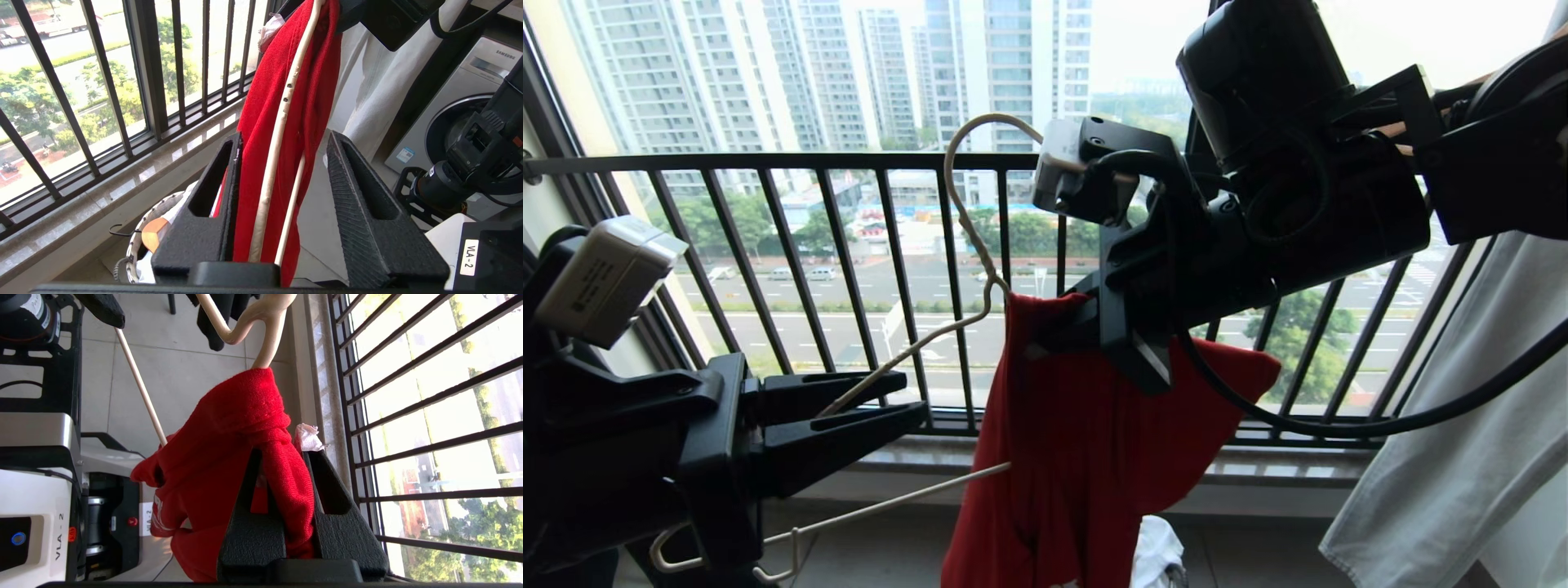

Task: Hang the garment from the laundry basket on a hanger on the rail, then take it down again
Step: Hang the clothes on the clothes rack

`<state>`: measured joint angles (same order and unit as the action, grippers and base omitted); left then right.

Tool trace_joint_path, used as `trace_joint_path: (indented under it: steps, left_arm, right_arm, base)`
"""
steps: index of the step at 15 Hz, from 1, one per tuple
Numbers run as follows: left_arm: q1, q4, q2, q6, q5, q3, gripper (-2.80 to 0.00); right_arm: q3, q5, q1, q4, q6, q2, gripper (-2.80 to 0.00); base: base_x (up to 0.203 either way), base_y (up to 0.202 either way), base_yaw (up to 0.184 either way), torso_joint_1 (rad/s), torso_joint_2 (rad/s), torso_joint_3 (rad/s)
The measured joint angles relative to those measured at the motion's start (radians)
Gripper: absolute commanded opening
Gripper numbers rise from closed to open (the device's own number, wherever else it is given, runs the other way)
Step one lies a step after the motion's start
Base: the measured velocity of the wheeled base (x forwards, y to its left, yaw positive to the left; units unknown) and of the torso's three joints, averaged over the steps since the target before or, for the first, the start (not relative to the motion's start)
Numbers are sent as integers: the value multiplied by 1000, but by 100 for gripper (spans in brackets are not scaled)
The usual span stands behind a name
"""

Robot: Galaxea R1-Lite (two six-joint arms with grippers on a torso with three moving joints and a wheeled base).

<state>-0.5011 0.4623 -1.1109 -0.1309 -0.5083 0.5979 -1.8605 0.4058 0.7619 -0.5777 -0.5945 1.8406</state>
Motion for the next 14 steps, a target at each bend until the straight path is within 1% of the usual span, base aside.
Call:
trace_joint_path:
  steps: [4,6,7,8,9,10,11,12,14]
  left_arm:
    - [2,-7,22,1,3,14,0]
    - [10,-22,63,0,11,39,0]
    - [15,-48,86,1,19,68,0]
    - [19,-94,106,2,39,104,0]
    - [22,-148,121,3,82,147,0]
    - [24,-200,134,6,143,184,0]
    - [26,-231,142,7,189,210,0]
    - [31,-240,148,8,215,232,-280]
    - [60,-243,145,8,247,256,-280]
  right_arm:
    - [5,-15,-2,-1,1,-3,-280]
    - [7,-28,-16,-1,1,-7,-280]
    - [8,-38,-27,-1,1,-10,-280]
    - [8,-53,-37,-1,1,-11,-280]
    - [8,-65,-46,-1,0,-13,-280]
    - [8,-72,-55,-1,-1,-14,-280]
    - [8,-78,-62,-1,-1,-14,-280]
    - [8,-89,-67,-1,-1,-14,-280]
    - [9,-110,-84,-2,-1,-18,-280]
  base:
    - [0,0,0,0,0,0]
    - [0,0,0,0,0,0]
    - [0,0,0,0,0,0]
    - [0,0,0,0,0,0]
    - [0,0,0,0,0,0]
    - [0,0,0,0,0,0]
    - [0,0,0,0,0,0]
    - [0,0,0,0,0,0]
    - [0,0,0,0,0,0]
